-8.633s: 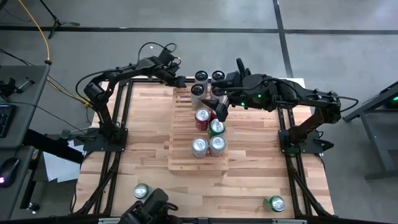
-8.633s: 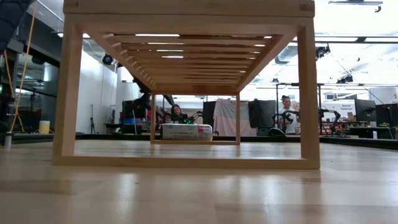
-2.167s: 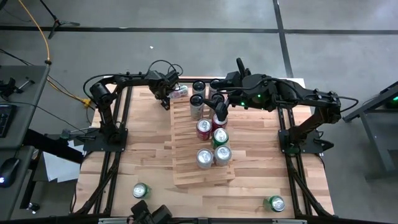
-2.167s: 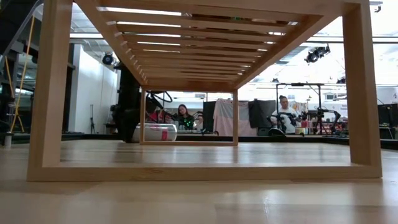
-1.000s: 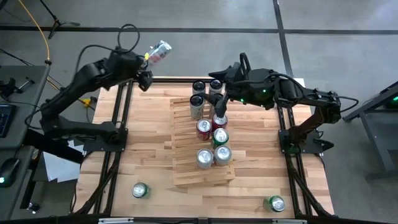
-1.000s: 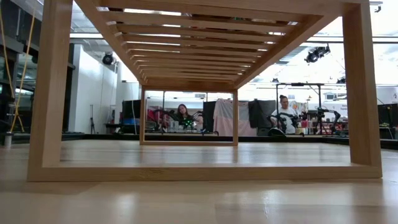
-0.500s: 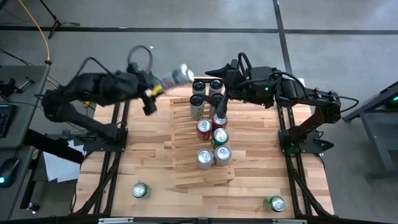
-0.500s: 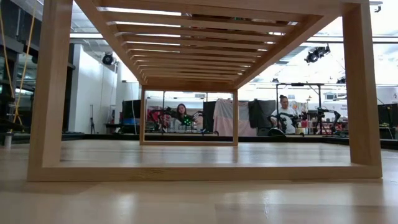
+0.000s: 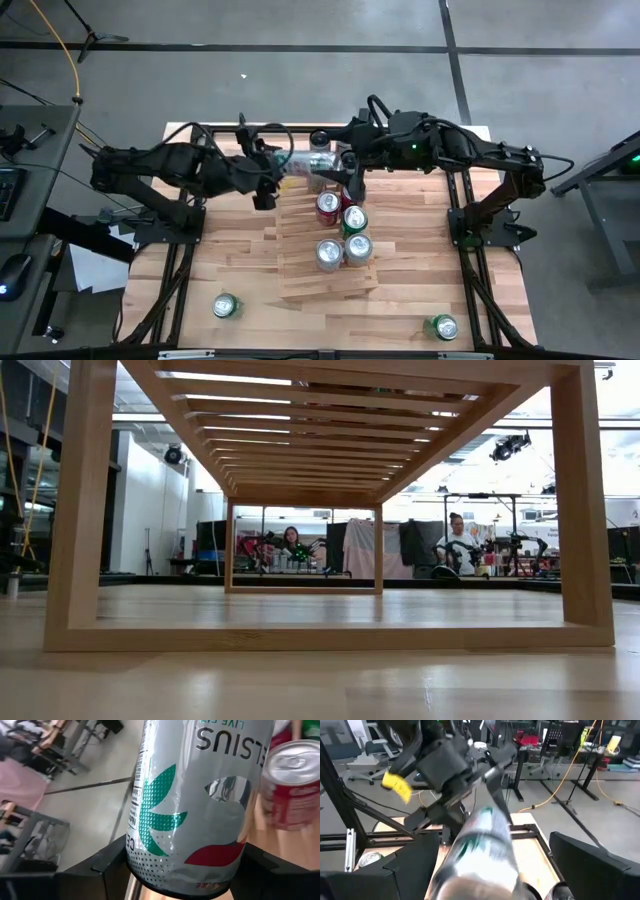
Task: Place canned beverage on shelf
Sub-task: Put the white pink can on the shelf
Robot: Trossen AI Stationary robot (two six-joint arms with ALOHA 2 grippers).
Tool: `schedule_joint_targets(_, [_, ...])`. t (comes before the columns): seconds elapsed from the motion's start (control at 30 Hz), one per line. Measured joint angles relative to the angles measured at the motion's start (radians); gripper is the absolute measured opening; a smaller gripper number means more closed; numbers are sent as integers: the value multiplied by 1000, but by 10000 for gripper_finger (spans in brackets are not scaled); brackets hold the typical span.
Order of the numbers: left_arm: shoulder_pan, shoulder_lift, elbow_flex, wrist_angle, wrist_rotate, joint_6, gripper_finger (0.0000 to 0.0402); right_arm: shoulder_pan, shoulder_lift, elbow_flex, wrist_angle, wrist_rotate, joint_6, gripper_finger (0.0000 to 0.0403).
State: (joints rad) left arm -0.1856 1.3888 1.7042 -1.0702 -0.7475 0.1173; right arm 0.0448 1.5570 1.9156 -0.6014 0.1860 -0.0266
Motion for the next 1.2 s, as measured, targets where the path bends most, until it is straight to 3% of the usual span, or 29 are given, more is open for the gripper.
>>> schedule_joint_targets(0.17, [1, -45, 0, 5, -50, -15, 243, 4, 0, 0, -5, 0, 4, 364])
schedule_joint_targets(0.57, [-1, -53, 2, 23, -13, -16, 245, 3, 28, 0, 85, -80, 28, 364])
schedule_joint_targets(0.93, [-1, -49, 2, 26, -9, -24, 245, 3, 42, 0, 91, -85, 71, 363])
schedule_joint_targets(1.03, [-1, -49, 2, 28, -8, -24, 245, 6, 42, 0, 97, -82, 76, 346])
schedule_joint_targets(1.2, [-1, -49, 2, 27, 4, -23, 245, 7, 42, 0, 95, -80, 101, 281])
